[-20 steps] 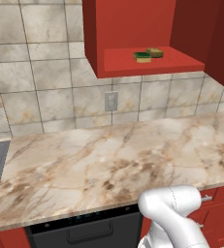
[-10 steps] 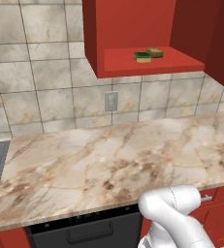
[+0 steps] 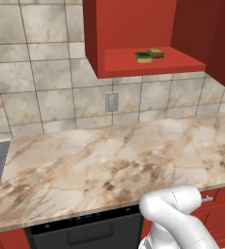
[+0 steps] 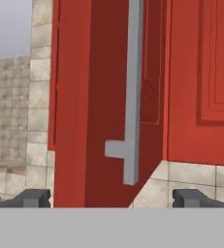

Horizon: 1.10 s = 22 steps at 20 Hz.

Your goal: Pick up the sponge and sponge from the sink, and place them back in the cabinet, and close the cabinet door.

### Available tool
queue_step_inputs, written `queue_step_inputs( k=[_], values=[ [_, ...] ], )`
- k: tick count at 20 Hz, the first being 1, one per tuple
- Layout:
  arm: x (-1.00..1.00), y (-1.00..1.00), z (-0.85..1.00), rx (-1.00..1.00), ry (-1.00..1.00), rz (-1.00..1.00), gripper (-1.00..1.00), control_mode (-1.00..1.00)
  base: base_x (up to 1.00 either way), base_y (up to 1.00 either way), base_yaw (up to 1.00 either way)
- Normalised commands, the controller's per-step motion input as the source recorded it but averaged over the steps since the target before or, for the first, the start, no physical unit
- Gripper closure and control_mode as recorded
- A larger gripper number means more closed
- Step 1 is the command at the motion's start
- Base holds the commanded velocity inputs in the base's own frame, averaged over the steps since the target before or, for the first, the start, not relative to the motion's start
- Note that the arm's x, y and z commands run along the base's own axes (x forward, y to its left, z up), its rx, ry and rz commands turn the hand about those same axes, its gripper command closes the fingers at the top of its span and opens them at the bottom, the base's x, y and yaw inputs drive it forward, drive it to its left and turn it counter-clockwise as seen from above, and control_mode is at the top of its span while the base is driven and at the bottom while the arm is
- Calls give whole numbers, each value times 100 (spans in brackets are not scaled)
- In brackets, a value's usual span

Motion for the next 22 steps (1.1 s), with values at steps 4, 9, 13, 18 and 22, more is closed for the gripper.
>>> queue_step_inputs(
  k=[4,9,13,18,22],
  values=[
    [7,0,-8,0,0,9,-100,-100,0,0,0],
    [0,0,-1,0,0,11,-100,-100,0,0,0],
    [0,0,0,0,0,11,-100,-100,0,0,0],
    [1,0,0,0,0,10,-100,-100,0,0,0],
    [10,0,0,1,0,8,-100,-100,0,0,0]
  ],
)
